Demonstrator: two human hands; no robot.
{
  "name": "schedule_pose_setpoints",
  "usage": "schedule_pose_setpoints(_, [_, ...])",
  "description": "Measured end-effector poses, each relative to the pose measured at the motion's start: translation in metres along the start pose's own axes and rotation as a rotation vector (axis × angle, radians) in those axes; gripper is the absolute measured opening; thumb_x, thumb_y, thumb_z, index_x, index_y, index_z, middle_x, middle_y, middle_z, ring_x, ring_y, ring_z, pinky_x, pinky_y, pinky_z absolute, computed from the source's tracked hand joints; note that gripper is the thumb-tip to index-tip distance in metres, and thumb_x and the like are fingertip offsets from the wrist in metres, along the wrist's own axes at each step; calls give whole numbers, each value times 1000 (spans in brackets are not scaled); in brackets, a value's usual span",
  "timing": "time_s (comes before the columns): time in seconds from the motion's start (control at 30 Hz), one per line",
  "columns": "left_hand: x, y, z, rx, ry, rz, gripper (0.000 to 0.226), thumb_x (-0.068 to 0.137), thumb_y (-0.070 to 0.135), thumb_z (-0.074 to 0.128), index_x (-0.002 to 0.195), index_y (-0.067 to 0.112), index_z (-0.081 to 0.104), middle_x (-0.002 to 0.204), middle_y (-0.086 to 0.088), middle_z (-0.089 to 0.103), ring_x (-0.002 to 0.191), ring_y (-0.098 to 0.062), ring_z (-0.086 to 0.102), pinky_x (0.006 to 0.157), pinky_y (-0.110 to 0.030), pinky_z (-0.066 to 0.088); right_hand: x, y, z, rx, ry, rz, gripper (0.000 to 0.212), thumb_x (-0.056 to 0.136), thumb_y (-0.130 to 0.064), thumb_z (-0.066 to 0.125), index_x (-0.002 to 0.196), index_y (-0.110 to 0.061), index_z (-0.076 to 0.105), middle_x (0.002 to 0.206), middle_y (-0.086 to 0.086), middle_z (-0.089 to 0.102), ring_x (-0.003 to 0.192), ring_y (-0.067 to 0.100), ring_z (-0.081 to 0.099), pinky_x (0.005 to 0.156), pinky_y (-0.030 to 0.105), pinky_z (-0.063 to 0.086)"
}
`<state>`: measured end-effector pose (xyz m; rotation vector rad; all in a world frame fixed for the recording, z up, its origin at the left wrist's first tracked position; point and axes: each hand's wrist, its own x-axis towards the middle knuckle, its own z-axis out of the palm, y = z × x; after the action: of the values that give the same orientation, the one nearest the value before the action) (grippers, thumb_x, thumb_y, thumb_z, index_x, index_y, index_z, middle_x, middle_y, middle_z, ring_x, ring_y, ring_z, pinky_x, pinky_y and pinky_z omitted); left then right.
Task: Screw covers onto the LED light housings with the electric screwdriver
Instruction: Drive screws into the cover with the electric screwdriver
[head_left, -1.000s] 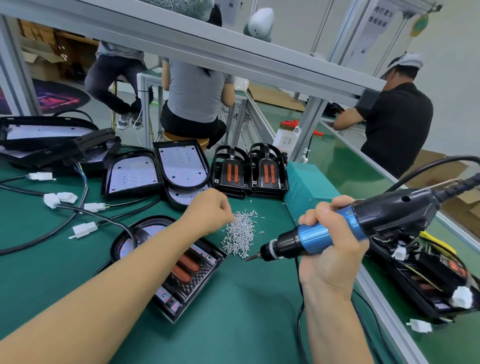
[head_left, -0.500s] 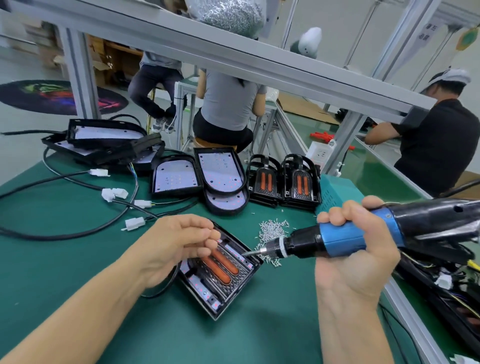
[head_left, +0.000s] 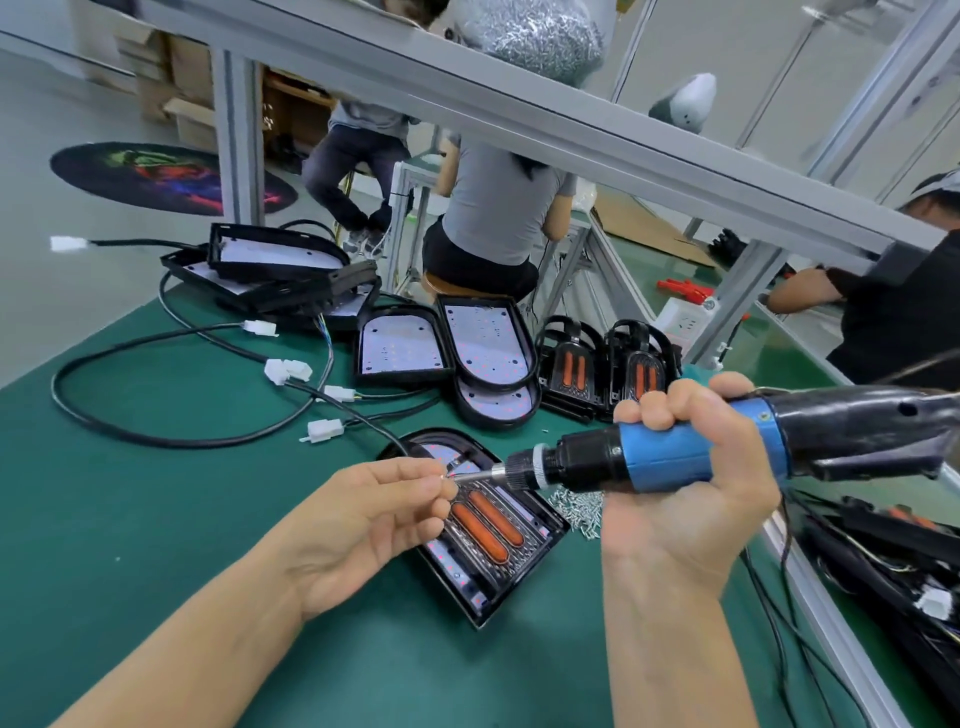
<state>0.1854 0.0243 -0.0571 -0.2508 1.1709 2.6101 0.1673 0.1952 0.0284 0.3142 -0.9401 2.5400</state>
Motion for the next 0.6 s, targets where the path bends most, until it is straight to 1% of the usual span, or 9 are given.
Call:
schedule_pose_setpoints(0.1, [-2, -1, -1, -17, -15, -1, 12, 64, 0, 66, 75, 2, 71, 73, -14, 67, 55, -15, 63, 51, -22, 55, -1, 2, 3, -5, -7, 9, 22, 69, -3, 51, 84, -19, 49, 60, -5, 46, 51, 11, 46, 59, 24, 46])
schedule_pose_setpoints(0.2, [-3, -2, -1, -22, -21, 3, 10, 65, 0, 66, 72, 3, 73, 73, -13, 67, 55, -15, 63, 51, -22, 55, -3, 3, 4, -11, -15, 14, 22, 70, -3, 51, 84, -19, 49, 60, -5, 46, 51, 10, 46, 59, 24, 46])
schedule_pose_setpoints(0.27, [-3, -2, 0, -29, -11, 6, 11, 65, 0, 66, 74, 3, 72, 73, -13, 67, 55, -15, 63, 51, -21, 55, -3, 3, 5, -15, -17, 13, 21, 70, -2, 51, 83, -19, 49, 59, -6, 46, 51, 10, 46, 59, 23, 46])
schedule_pose_setpoints(0.4, [-2, -3, 1, -27, 9, 11, 16, 66, 0, 66, 83, 0, 67, 73, -13, 67, 55, -15, 62, 51, -21, 54, -4, 2, 5, -10, -10, 5, 21, 69, -3, 51, 82, -19, 49, 60, -6, 45, 50, 10, 46, 59, 23, 45])
schedule_pose_setpoints(0.6, [-2, -4, 1, -36, 10, 21, 14, 66, 0, 66, 79, 0, 69, 73, -14, 67, 54, -15, 62, 50, -21, 54, -4, 4, 6, -32, -4, 10, 21, 69, -3, 51, 83, -19, 49, 59, -6, 46, 51, 10, 46, 61, 24, 45])
